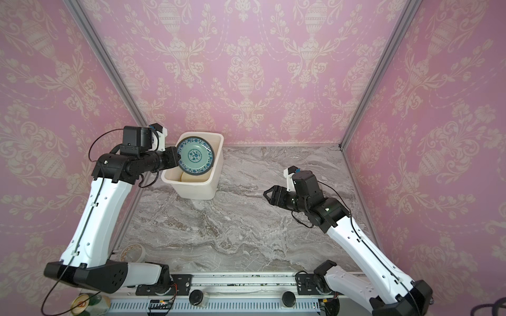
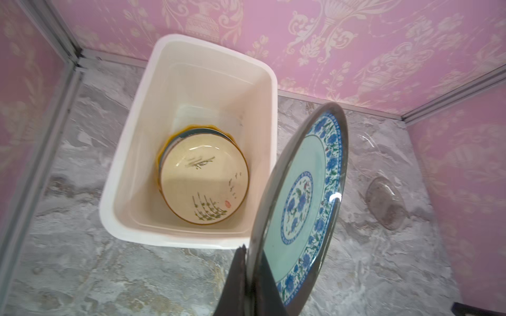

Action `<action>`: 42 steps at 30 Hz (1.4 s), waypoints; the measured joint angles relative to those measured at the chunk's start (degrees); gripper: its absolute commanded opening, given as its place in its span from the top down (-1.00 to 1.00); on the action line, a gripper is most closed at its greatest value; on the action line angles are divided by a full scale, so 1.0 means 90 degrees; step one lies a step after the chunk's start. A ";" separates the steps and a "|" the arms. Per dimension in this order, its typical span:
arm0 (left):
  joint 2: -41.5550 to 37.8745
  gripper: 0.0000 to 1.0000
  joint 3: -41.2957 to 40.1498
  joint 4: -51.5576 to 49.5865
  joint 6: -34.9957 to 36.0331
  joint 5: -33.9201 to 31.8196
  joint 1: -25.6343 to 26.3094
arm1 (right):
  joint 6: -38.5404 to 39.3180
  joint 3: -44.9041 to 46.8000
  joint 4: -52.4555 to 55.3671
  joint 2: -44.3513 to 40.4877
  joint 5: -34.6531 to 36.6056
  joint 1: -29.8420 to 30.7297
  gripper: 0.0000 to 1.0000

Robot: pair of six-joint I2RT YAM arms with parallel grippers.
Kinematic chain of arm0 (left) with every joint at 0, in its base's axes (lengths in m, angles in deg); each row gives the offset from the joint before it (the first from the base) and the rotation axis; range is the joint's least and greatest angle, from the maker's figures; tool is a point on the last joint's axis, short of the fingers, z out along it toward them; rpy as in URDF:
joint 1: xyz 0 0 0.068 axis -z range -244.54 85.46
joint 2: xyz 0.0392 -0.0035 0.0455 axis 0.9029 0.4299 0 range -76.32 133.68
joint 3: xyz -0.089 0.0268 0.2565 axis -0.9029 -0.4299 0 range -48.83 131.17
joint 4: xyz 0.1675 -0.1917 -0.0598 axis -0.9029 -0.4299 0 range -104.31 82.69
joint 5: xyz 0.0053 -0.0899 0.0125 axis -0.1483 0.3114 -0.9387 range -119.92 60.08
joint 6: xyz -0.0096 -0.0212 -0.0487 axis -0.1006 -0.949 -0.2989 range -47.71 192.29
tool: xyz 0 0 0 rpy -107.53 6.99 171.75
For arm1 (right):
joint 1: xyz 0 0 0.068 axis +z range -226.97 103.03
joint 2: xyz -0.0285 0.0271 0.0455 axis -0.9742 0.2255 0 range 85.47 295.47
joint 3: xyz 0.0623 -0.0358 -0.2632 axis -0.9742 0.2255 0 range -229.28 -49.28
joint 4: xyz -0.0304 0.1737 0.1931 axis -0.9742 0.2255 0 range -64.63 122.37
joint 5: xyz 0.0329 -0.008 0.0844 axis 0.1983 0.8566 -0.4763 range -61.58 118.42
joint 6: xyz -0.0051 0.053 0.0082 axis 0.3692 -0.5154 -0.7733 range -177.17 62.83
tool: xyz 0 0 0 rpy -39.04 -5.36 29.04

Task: Place the plates into the plastic bin on the countertop
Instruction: Place the plate in the plastic bin.

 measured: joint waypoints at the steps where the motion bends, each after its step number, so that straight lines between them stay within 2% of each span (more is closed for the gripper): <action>1: 0.0107 1.00 0.0131 -0.0019 0.0146 -0.0216 0.0000 | 0.0000 0.0075 0.0010 -0.0041 -0.0029 -0.0005 -0.34; 9: 0.1049 1.00 0.0367 -0.0017 0.1285 -0.1751 0.0000 | -0.0022 0.0362 0.0068 -0.0168 -0.0335 -0.0085 -0.33; 18: 0.1943 1.00 0.0206 0.0194 0.1719 -0.2050 0.0000 | -0.0022 0.0362 0.0056 -0.0002 -0.0704 -0.0095 -0.31; 24: 0.2297 1.00 -0.0032 0.0347 0.1834 -0.1870 -0.0073 | -0.0022 0.0362 0.0056 0.0085 -0.0816 -0.0097 -0.31; 34: 0.2574 1.00 -0.0374 0.0605 0.1906 -0.0877 -0.0551 | -0.0017 0.0362 0.0051 0.0294 -0.0991 -0.0138 -0.28; 42: 0.3026 1.00 -0.0389 0.0605 0.1906 -0.0211 -0.0590 | -0.0012 0.0362 0.0049 0.0386 -0.1056 -0.0138 -0.27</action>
